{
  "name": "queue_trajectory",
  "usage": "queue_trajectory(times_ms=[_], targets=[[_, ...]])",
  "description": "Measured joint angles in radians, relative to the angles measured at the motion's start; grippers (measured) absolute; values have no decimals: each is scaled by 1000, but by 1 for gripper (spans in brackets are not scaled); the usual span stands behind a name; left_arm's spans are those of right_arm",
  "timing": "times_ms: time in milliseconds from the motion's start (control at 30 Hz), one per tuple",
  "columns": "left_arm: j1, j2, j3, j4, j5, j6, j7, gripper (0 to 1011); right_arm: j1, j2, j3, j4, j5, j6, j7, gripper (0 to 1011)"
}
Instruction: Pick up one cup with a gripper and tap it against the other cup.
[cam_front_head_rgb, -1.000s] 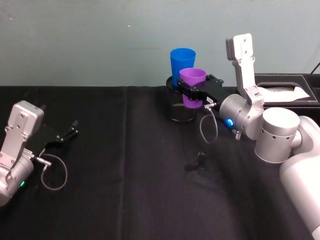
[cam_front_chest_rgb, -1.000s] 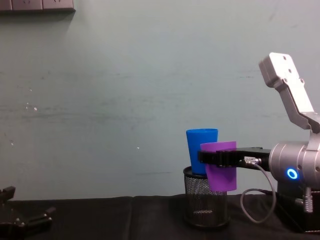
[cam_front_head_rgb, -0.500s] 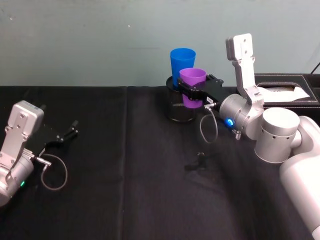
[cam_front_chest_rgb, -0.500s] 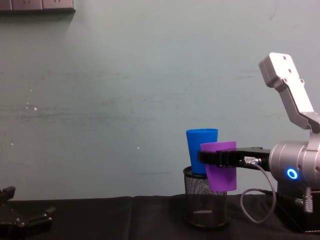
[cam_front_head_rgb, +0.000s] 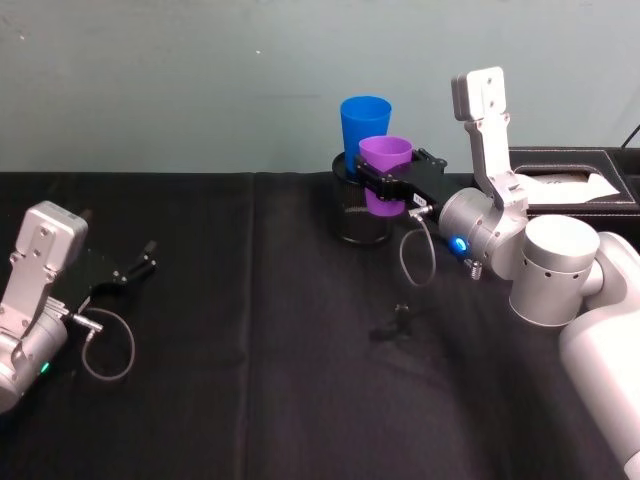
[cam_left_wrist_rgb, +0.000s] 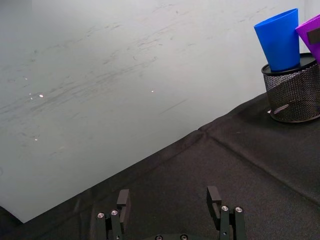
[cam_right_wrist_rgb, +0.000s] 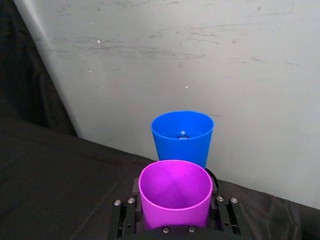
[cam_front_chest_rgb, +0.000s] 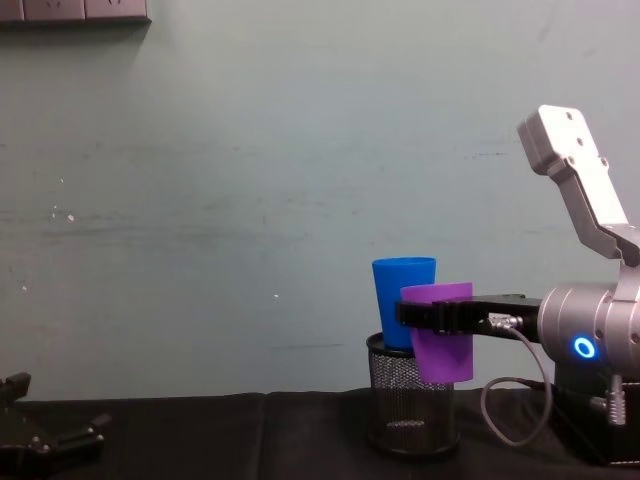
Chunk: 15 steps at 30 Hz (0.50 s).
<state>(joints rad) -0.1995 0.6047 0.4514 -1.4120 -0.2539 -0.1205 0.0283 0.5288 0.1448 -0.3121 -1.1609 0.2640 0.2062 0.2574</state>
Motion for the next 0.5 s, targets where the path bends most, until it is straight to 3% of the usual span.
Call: queue_trajectory(times_ms=[500], targets=[[0, 0, 0, 0, 0, 0, 0, 1000, 0, 0, 0, 0, 0, 0, 0, 723]])
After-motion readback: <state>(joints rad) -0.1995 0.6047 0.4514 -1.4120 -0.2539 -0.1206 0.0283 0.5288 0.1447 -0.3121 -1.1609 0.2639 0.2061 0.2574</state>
